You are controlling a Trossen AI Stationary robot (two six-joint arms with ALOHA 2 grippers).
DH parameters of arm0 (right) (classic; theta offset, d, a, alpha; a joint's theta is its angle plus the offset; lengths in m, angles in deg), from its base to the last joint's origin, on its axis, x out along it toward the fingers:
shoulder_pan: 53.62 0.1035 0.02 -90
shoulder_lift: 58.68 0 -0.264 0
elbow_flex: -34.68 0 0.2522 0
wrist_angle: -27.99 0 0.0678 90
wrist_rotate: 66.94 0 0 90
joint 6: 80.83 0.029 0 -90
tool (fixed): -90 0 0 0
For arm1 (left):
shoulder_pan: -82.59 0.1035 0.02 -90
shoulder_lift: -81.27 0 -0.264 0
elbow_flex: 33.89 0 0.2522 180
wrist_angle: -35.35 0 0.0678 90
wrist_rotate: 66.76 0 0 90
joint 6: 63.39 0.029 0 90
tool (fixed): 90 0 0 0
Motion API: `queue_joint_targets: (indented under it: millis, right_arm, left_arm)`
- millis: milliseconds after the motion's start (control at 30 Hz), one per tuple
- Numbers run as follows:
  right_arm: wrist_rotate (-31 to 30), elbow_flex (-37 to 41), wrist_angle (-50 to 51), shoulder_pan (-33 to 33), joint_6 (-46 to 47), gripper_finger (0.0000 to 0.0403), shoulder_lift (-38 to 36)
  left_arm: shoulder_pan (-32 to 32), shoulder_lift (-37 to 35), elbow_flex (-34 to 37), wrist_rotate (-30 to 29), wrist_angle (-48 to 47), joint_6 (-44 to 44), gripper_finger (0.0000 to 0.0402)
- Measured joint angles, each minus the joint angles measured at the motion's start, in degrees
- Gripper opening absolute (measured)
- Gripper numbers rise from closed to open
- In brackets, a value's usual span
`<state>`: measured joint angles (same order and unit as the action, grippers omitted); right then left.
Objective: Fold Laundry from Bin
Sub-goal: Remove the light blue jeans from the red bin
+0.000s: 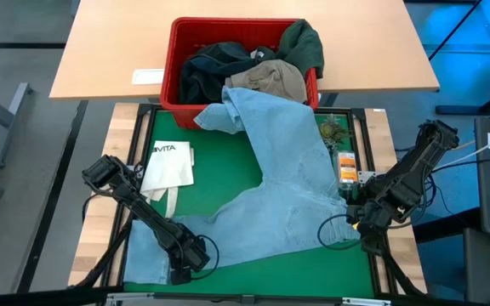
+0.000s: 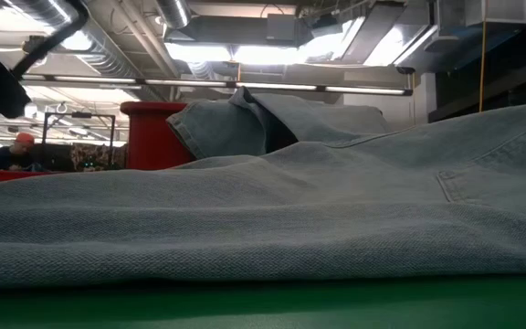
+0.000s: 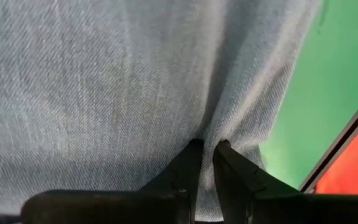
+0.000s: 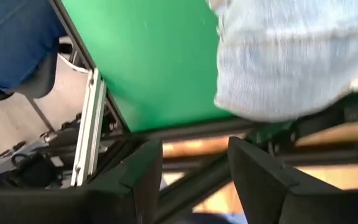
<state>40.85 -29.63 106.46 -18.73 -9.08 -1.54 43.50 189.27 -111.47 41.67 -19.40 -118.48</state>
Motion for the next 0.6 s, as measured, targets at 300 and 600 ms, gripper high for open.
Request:
queue_joint_targets:
  millis: [300, 600]
  right_arm:
    - [-3.98, -0.02, -8.49, 0.00, -3.11, 0.0182, 0.00]
    - [-13.12, -1.33, -8.57, -0.07, -6.22, 0.0182, 0.00]
  left_arm:
    - [0.80, -5.17, 0.22, -3.08, -0.15, -1.69, 0.0015]
    - [3.42, -12.72, 0.00, -9.05, 0.46, -3.35, 0.0018]
